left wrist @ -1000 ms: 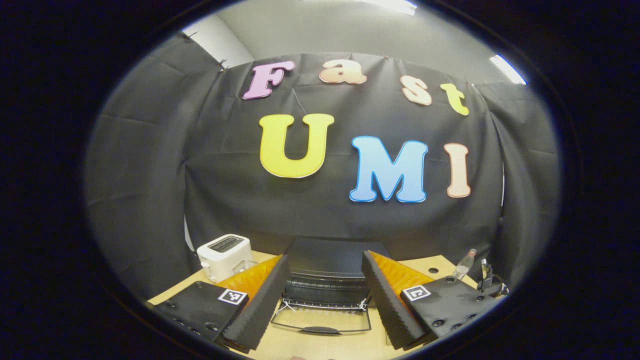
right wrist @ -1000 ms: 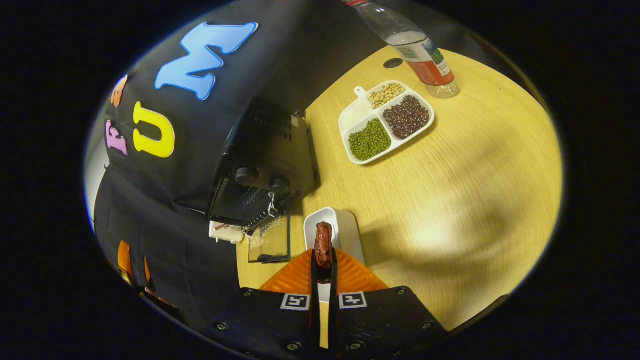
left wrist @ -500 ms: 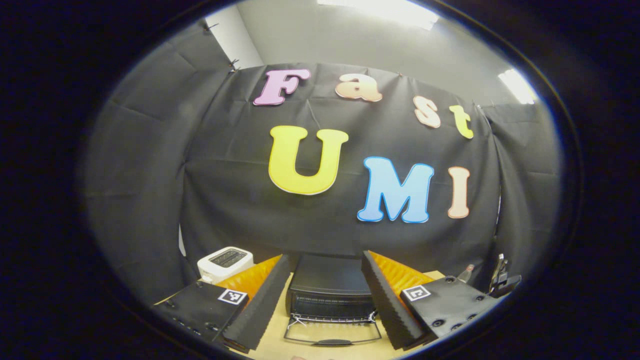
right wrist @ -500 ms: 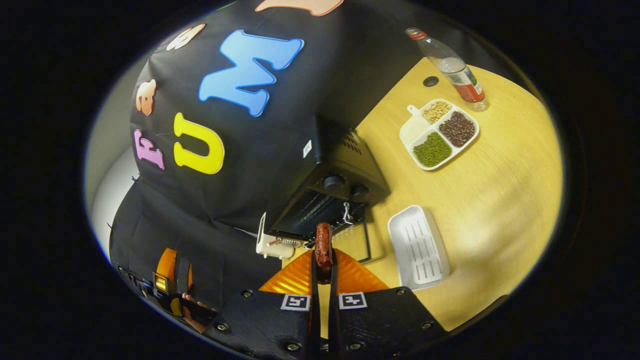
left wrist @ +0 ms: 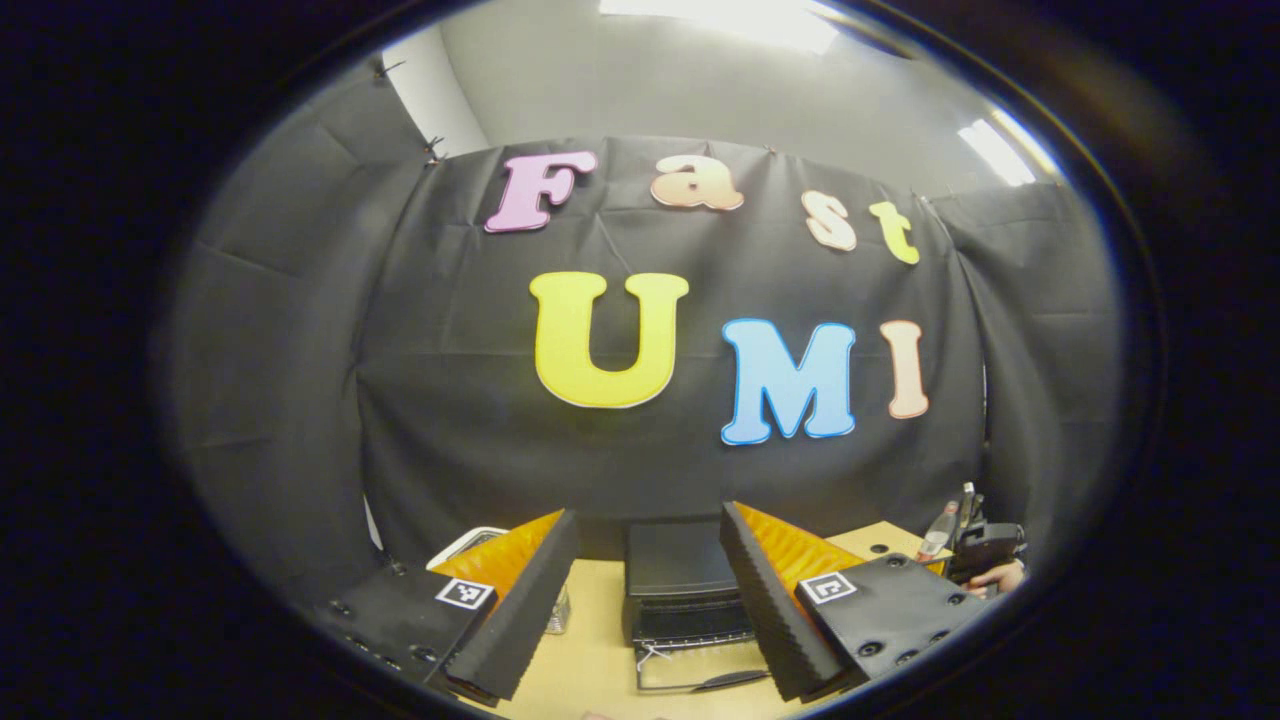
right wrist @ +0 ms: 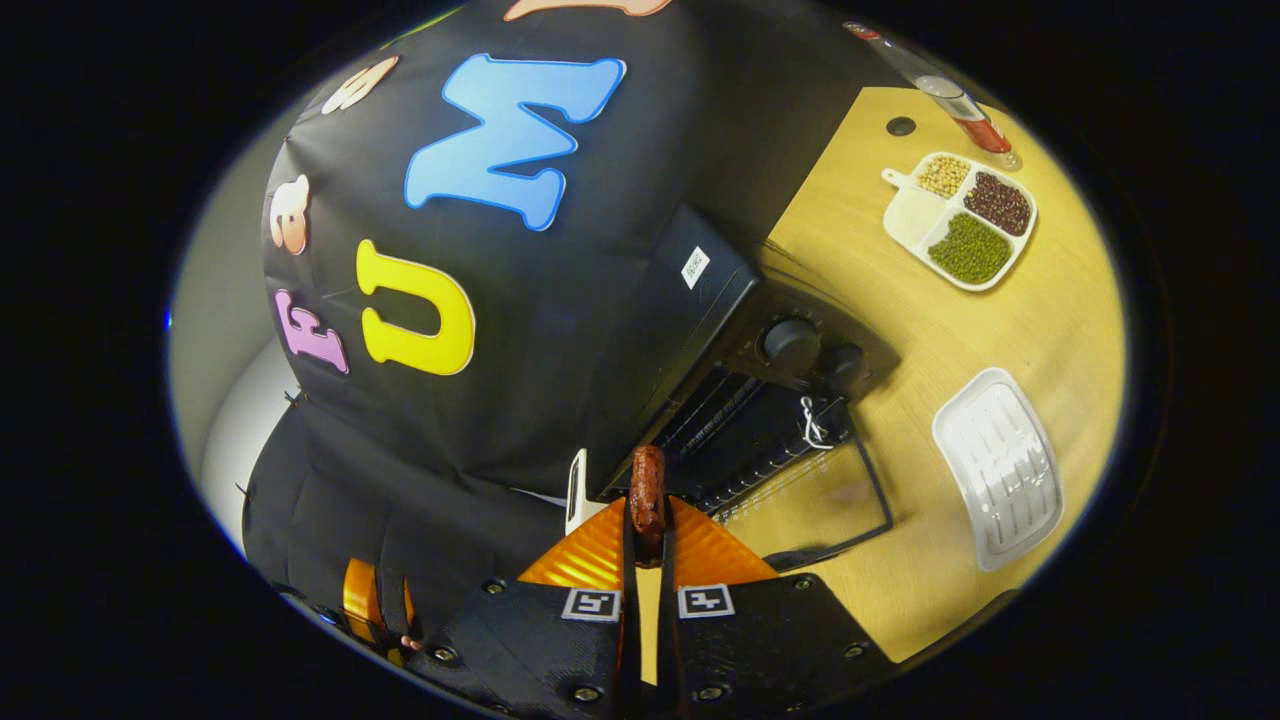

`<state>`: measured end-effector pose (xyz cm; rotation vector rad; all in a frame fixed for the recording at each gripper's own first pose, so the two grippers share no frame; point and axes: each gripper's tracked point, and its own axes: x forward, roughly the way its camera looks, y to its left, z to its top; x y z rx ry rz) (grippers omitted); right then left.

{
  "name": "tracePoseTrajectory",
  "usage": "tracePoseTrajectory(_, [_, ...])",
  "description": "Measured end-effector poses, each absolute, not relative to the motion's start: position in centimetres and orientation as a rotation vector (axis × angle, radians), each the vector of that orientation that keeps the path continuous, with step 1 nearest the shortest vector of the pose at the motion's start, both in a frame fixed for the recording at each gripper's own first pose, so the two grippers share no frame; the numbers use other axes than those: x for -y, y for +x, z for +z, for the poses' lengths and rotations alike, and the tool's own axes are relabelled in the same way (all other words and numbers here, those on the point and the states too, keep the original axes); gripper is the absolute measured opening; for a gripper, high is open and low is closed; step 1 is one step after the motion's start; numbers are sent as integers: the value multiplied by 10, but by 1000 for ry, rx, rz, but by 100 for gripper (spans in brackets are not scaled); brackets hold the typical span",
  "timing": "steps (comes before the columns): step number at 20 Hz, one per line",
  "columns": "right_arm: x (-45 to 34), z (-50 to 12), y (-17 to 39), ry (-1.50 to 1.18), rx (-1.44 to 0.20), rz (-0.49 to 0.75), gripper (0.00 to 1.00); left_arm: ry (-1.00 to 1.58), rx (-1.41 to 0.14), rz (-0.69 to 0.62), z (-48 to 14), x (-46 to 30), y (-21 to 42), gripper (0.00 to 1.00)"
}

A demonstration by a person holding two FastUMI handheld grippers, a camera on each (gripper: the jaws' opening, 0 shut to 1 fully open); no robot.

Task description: Open the electric oven with the left hand, put the food in, and close the electric oven.

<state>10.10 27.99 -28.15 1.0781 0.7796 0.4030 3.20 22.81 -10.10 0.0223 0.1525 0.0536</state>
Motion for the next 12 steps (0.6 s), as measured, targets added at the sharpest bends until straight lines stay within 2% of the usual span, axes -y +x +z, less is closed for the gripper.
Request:
tracePoseTrajectory(1, [-288, -286, 106, 1081, -787, 396, 7, 20, -157, 58, -101, -235, 29, 99])
tracePoseTrajectory(3, [-300, -298, 115, 1093, -801, 372, 7, 21, -163, 74, -101, -250, 22, 91])
tracePoseTrajectory(4, [-310, -306, 120, 1107, -803, 358, 7, 23, -168, 83, -104, -258, 20, 99])
tracePoseTrajectory(8, [-324, -330, 142, 1138, -803, 287, 7, 18, -186, 113, -110, -281, 11, 99])
tracePoseTrajectory(9, [-327, -335, 149, 1149, -791, 266, 7, 14, -196, 117, -113, -284, 11, 95])
tracePoseTrajectory(10, [-330, -340, 156, 1169, -777, 246, 7, 6, -209, 119, -118, -286, 11, 99])
tracePoseTrajectory(12, [-339, -350, 171, 1194, -748, 202, 7, -10, -232, 118, -127, -287, 10, 96])
